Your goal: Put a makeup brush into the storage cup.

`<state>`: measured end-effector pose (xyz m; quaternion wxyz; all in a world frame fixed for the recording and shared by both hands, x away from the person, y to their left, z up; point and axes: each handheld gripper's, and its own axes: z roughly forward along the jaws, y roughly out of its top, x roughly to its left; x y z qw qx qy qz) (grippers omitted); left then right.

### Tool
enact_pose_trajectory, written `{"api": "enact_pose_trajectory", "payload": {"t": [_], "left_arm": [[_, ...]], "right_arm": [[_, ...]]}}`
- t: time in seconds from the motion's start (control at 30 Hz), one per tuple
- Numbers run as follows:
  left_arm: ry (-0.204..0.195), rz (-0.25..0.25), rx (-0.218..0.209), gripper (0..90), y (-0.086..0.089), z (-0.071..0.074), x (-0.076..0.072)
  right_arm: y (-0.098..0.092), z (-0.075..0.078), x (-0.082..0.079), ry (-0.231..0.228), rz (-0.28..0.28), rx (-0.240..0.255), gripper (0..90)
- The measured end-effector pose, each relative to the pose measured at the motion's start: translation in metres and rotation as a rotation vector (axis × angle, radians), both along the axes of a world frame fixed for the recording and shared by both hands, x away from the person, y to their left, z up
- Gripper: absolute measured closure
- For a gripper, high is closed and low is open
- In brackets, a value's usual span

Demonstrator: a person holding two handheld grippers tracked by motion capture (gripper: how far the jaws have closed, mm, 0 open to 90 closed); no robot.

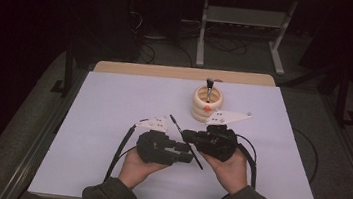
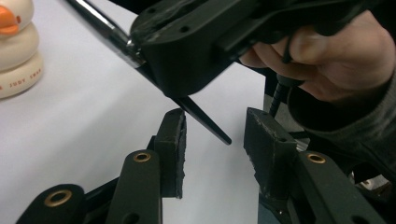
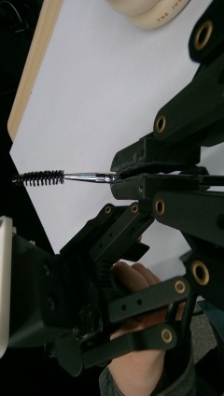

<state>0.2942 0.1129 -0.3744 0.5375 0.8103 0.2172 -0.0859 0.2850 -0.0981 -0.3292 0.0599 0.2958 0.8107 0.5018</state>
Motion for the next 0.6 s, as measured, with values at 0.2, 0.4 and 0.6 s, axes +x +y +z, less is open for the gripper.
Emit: {"api": "enact_pose_trajectory", "payload": {"t": [0.2,0.4,0.6], "left_arm": [[0.022,0.001,-0.029,68.9,0.0022,-0.0023,0.0021],[0.044,-0.003,-0.053,73.6,0.0046,-0.0034,0.0046],[0.067,0.005,-0.063,77.6,0.0059,-0.0057,0.0064]], "right_arm": [[0.0031,-0.0016,-0.003,-0.015,-0.005,0.008,85.0],[0.0049,-0.0011,-0.007,-0.036,-0.01,0.019,85.0],[0.0077,-0.0021,-0.0104,-0.059,-0.007,0.01,85.0]]}}
